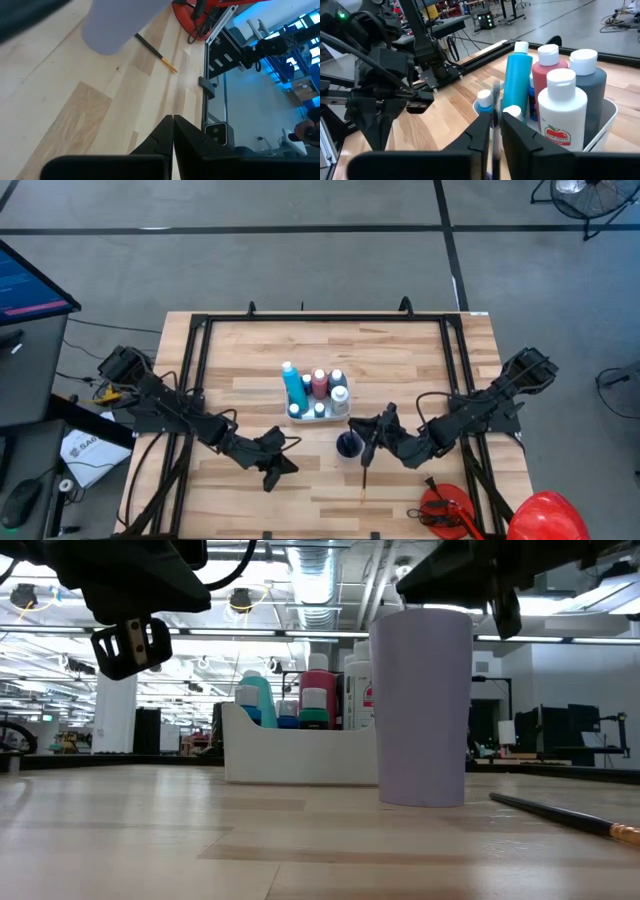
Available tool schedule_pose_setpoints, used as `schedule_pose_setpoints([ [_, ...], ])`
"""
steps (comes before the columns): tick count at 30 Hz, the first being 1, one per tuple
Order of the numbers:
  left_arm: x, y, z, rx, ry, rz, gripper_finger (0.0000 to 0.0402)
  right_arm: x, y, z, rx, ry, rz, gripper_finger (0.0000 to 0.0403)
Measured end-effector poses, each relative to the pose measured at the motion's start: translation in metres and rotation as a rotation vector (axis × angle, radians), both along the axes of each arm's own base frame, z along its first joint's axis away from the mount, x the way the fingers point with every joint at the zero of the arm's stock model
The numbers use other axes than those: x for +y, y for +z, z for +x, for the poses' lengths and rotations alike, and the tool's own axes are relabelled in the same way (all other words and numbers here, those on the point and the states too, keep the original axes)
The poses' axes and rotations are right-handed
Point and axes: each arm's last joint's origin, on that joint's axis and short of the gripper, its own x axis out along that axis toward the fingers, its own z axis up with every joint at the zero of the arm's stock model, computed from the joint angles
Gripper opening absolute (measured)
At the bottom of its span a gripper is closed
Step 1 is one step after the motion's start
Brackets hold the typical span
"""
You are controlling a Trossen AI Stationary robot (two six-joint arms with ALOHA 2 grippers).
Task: Pick & Place Paint Supplies
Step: Put the silver paintbrush into the blue cup, then put the gold paintbrush into the blue cup
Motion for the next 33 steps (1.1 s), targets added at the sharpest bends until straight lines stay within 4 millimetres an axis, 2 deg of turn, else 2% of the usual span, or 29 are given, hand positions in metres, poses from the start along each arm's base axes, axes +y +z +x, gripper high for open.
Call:
schedule_pose_setpoints([
  [11,0.002,-0.002,0.0,0.018,0.002,0.019,0.0003,0.001,0.002,0.001,-0.024,0.003,0.015,0.0071],
  [19,0.002,-0.002,0.0,0.016,-0.008,0.039,0.0003,0.016,0.03,0.004,-0.129,0.041,0.091,0.008],
  [22,0.002,-0.002,0.0,0.013,-0.014,0.048,0.0003,0.026,0.04,0.005,-0.141,0.146,0.129,0.008],
  [26,0.002,-0.002,0.0,0.003,-0.034,0.085,0.0003,0.04,0.042,0.001,-0.125,0.337,0.193,0.008],
  [33,0.003,-0.002,0.0,-0.012,-0.029,0.134,0.0003,0.065,0.029,-0.017,0.049,0.631,0.299,0.0079],
])
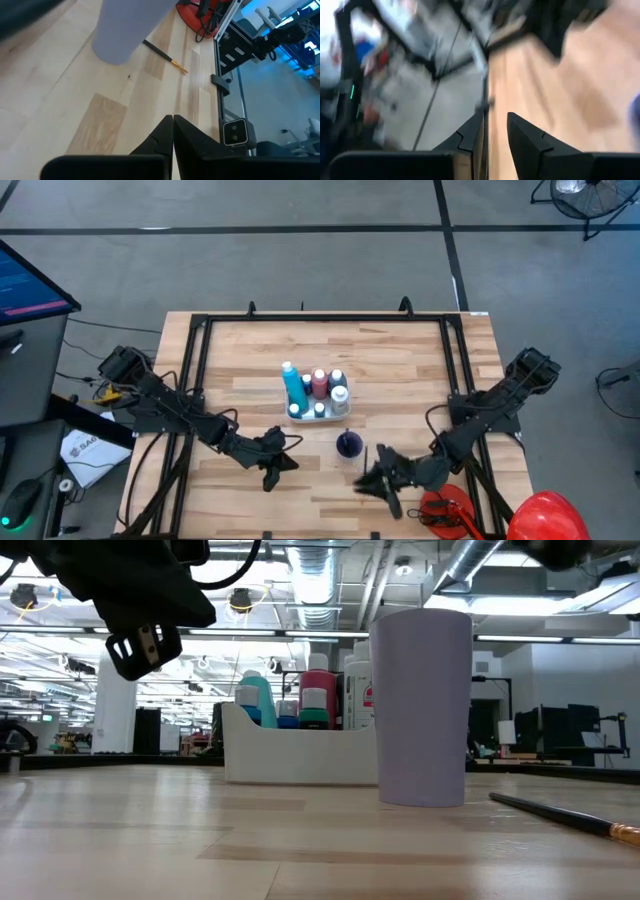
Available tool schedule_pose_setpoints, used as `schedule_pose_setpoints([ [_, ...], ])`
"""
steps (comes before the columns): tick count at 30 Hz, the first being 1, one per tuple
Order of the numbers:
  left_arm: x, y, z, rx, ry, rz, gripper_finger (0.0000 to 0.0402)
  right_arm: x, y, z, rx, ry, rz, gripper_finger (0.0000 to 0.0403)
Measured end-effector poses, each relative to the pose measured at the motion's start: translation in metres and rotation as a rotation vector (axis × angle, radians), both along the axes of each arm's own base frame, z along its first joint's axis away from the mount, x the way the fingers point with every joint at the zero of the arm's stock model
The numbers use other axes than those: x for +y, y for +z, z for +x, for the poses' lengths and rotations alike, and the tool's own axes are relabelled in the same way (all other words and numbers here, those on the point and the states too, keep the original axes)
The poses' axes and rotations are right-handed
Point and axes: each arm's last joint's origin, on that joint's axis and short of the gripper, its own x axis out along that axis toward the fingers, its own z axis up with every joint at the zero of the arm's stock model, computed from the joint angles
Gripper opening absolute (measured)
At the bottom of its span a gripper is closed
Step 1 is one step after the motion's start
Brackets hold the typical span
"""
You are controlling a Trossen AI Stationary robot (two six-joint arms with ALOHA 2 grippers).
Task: Pick & Place Paint Supplies
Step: Put the gold paintbrush into the blue cup
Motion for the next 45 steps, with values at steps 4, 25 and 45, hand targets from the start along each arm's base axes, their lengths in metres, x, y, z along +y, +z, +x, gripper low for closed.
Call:
schedule_pose_setpoints([
  [4,0.001,0.0,0.0,-0.006,0.015,0.014,0.0003,0.009,-0.012,-0.013,0.13,0.162,-0.055,0.0079],
  [25,0.006,0.001,0.001,-0.052,0.219,0.039,0.0003,0.014,-0.012,-0.018,0.271,0.655,-0.323,0.0079],
  [45,-0.018,0.004,-0.009,-0.022,0.025,-0.124,0.0003,-0.04,-0.017,0.006,0.473,0.647,-0.603,0.0079],
])
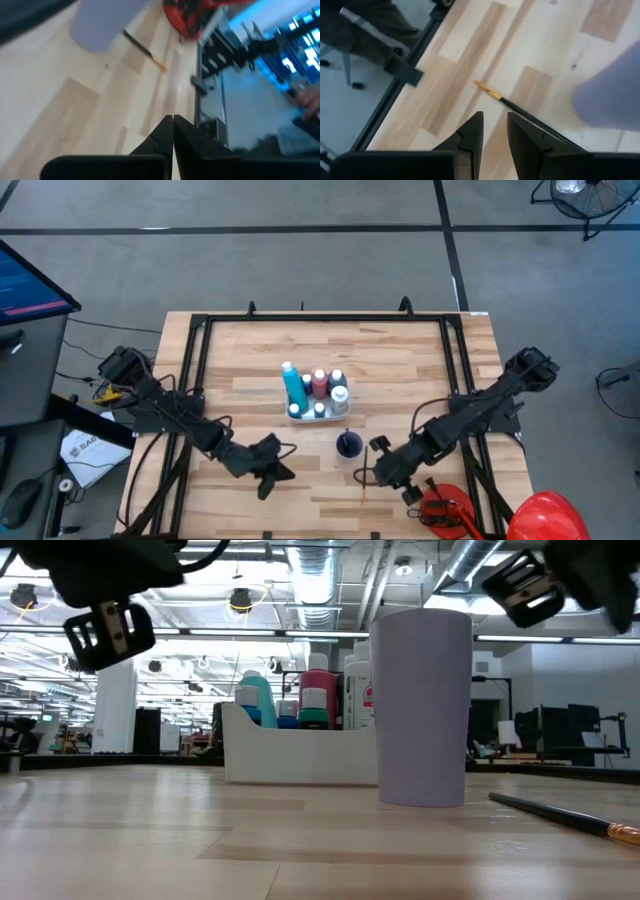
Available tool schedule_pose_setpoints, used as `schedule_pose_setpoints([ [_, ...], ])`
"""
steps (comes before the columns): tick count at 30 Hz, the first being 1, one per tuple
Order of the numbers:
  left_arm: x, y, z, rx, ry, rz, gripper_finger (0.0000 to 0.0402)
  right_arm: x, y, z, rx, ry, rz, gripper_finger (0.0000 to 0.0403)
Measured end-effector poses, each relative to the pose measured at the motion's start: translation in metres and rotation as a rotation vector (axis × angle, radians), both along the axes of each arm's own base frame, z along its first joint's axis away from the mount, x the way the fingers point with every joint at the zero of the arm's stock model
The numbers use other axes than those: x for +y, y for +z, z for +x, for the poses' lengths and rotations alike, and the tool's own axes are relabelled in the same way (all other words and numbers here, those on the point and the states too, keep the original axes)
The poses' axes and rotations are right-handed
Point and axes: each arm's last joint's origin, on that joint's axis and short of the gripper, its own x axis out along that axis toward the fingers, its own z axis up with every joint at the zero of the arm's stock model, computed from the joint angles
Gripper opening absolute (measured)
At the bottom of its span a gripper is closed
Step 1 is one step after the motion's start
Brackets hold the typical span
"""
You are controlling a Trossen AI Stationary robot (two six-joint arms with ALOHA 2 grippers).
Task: Pick & Place Paint Supplies
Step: Put the gold paintbrush into the blue cup
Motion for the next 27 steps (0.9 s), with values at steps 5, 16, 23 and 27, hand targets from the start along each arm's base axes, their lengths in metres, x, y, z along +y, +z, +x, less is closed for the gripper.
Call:
schedule_pose_setpoints([
  [5,0.002,0.001,0.0,-0.021,0.093,0.0,0.0003,-0.008,-0.004,0.008,-0.017,-0.056,0.027,0.0079],
  [16,0.002,0.001,0.0,-0.021,0.104,-0.007,0.0003,-0.002,-0.021,0.013,-0.062,0.068,-0.011,0.008],
  [23,0.002,0.001,0.0,-0.02,0.12,-0.035,0.0003,0.025,-0.053,0.013,-0.02,0.225,-0.106,0.0119],
  [27,-0.001,0.002,-0.001,-0.023,0.121,-0.052,0.0003,0.046,-0.054,0.026,-0.056,0.246,-0.159,0.0168],
])
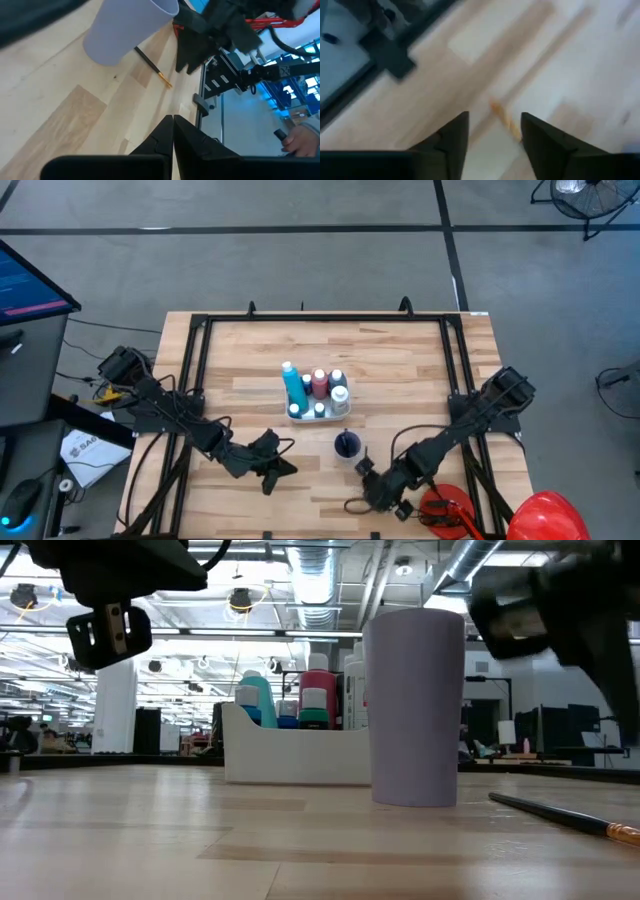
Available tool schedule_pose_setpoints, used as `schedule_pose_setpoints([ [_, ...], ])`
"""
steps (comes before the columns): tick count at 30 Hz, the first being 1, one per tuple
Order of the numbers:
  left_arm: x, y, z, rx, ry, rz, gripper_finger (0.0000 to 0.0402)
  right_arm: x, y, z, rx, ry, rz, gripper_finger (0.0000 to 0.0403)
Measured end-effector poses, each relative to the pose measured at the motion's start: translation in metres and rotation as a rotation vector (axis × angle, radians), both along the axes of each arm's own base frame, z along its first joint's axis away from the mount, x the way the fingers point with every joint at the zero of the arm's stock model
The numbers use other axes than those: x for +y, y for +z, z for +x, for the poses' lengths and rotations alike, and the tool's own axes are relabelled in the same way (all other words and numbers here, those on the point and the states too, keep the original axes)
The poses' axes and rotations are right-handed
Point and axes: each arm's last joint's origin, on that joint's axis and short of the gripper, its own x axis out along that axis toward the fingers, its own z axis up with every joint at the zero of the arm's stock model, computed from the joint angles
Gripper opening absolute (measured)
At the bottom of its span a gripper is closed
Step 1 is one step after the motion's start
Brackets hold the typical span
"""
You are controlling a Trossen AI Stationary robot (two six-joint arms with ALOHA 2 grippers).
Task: Pick & Place Paint Supplies
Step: Put the gold paintbrush into the blue cup
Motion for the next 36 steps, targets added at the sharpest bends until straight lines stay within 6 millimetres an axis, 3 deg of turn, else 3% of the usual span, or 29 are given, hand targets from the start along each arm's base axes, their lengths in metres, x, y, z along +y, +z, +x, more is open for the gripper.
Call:
schedule_pose_setpoints([
  [3,-0.002,0.001,-0.001,-0.005,-0.005,-0.01,0.0003,0.009,0.007,0.009,-0.055,0.078,-0.033,0.0209],
  [6,-0.003,0.001,-0.002,-0.006,-0.01,-0.011,0.0003,0.003,0.006,0.013,-0.048,0.113,-0.056,0.0241],
  [10,-0.004,0.001,-0.003,-0.008,-0.013,-0.011,0.0003,-0.004,0.004,0.016,-0.045,0.087,-0.061,0.0254],
  [22,-0.005,0.001,-0.003,-0.011,-0.006,-0.016,0.0003,-0.006,-0.005,0.012,-0.052,0.083,-0.061,0.0214],
  [28,-0.005,0.002,-0.003,-0.02,0.018,-0.016,0.0003,0.002,-0.033,0.015,0.037,0.098,-0.031,0.019],
  [36,-0.006,0.002,-0.004,-0.017,0.028,-0.044,0.0003,0.004,-0.032,0.017,0.025,0.147,-0.036,0.0165],
])
